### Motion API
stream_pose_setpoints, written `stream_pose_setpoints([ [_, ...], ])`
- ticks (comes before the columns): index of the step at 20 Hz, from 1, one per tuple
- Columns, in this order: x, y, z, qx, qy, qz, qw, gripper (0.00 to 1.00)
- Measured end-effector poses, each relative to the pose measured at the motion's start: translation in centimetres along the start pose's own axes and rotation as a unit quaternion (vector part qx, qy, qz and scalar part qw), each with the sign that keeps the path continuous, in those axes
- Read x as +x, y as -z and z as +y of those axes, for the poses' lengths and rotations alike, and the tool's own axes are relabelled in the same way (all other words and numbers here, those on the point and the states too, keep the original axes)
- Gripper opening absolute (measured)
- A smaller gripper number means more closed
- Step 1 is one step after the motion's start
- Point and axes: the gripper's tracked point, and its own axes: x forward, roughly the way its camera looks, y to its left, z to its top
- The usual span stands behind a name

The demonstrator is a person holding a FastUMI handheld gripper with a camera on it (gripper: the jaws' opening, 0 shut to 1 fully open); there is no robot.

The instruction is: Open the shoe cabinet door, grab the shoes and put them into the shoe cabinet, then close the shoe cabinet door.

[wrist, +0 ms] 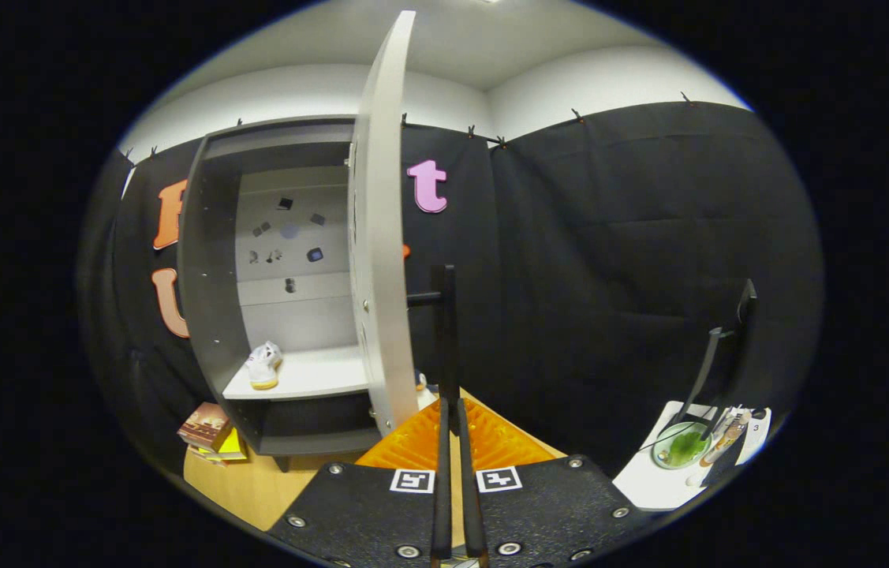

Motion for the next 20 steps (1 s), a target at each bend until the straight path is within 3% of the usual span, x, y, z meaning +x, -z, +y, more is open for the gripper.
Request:
stream_pose_setpoints([
  [6,-0.3,2.8,-3.4,0.042,0.019,0.019,0.999,0.05],
  [9,-2.2,5.6,-3.4,0.035,0.023,0.031,0.999,0.14],
  [15,-6.4,12.0,0.3,0.022,0.018,0.053,0.998,0.56],
  [20,-7.1,17.3,7.5,-0.018,-0.029,0.069,0.997,0.78],
])
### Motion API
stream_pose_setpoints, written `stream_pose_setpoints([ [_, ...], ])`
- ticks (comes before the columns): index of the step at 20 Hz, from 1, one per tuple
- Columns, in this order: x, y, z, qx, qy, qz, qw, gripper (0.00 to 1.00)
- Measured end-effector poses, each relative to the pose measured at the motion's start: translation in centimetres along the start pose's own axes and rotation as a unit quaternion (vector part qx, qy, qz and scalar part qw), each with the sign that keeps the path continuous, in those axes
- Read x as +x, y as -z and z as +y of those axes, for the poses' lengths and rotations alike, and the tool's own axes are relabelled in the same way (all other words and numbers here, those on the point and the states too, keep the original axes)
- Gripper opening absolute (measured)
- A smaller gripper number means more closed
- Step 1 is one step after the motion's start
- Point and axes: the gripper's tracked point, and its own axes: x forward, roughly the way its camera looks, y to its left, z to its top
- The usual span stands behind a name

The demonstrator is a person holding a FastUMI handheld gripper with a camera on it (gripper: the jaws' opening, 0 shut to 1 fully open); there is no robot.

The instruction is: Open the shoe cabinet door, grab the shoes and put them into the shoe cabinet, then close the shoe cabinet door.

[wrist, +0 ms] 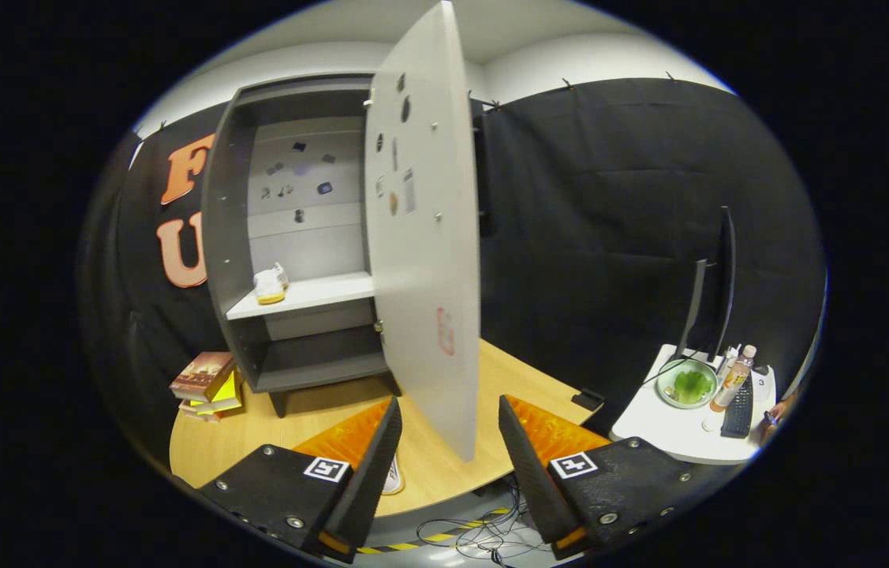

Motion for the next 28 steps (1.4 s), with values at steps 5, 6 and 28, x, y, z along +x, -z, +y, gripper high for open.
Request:
stream_pose_setpoints([
  [5,4.4,6.9,6.8,-0.04,-0.051,0.054,0.996,0.94],
  [6,5.4,8.4,7.8,-0.047,-0.057,0.068,0.995,0.94],
  [28,19.4,25.0,14.4,-0.068,-0.093,0.271,0.956,0.01],
])
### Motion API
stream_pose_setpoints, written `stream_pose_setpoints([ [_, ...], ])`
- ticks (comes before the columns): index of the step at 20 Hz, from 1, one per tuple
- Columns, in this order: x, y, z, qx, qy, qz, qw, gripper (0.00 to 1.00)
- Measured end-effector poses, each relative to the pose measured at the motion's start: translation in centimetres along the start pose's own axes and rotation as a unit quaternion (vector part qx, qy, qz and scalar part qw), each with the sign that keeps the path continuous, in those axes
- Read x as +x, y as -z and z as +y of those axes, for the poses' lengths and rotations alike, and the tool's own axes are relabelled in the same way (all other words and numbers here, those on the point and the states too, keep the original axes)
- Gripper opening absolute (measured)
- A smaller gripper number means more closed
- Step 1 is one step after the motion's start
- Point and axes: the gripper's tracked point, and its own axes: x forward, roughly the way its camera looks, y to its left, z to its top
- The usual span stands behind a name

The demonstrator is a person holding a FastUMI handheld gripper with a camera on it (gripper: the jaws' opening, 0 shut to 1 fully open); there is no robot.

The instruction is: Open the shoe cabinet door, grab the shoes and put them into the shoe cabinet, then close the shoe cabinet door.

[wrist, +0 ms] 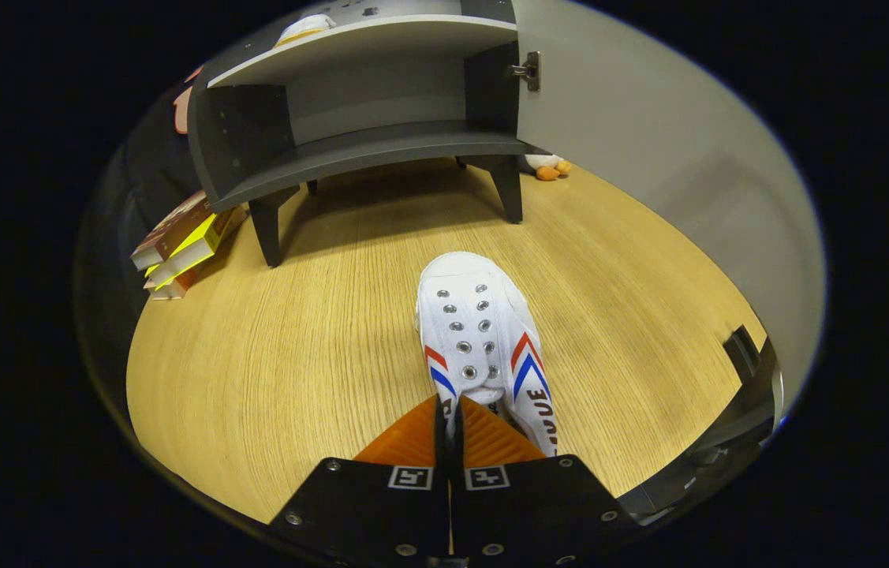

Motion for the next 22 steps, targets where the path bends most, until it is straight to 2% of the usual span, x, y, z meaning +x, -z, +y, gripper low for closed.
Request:
stream_pose_setpoints([
  [3,-0.9,-1.7,0.7,-0.018,-0.002,-0.019,1.0,0.0],
  [9,-7.9,-6.7,-0.6,0.021,-0.027,-0.076,0.997,0.0],
  [18,-21.3,-16.8,1.3,-0.041,-0.021,-0.175,0.983,0.0],
  [22,-25.5,-21.6,2.4,-0.063,-0.016,-0.21,0.976,0.0],
])
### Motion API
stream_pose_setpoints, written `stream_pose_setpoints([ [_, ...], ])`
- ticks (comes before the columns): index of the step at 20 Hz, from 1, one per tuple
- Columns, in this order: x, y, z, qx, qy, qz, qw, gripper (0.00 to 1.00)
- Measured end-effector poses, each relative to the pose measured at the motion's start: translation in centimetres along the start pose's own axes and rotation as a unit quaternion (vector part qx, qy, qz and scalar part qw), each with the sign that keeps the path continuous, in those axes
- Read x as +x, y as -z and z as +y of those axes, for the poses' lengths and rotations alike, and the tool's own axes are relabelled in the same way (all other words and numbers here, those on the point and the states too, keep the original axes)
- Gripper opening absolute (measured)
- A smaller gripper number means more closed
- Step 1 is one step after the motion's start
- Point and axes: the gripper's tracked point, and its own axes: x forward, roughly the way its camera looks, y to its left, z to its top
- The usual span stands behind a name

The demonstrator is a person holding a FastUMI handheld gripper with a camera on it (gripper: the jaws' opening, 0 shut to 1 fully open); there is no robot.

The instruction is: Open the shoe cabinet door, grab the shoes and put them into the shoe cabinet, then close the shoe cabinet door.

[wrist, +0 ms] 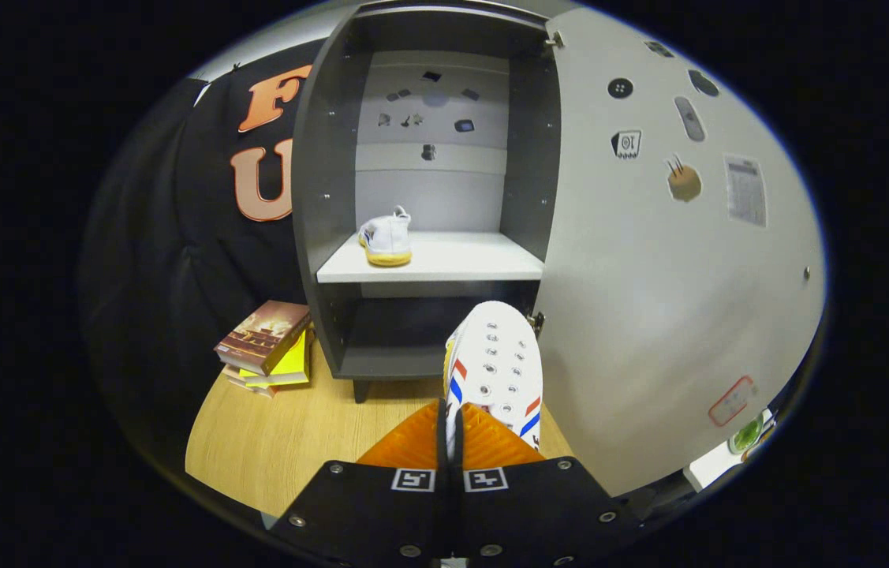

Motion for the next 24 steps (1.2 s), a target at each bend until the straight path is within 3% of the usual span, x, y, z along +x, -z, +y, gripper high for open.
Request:
stream_pose_setpoints([
  [6,2.0,-7.8,-0.6,-0.028,0.012,-0.032,0.999,0.0],
  [10,6.3,-11.6,-0.7,-0.044,0.001,-0.035,0.998,0.0],
  [15,14.3,-14.9,0.1,-0.066,-0.013,-0.025,0.997,0.0],
  [24,29.1,-15.6,1.2,-0.076,-0.025,0.026,0.996,0.0],
])
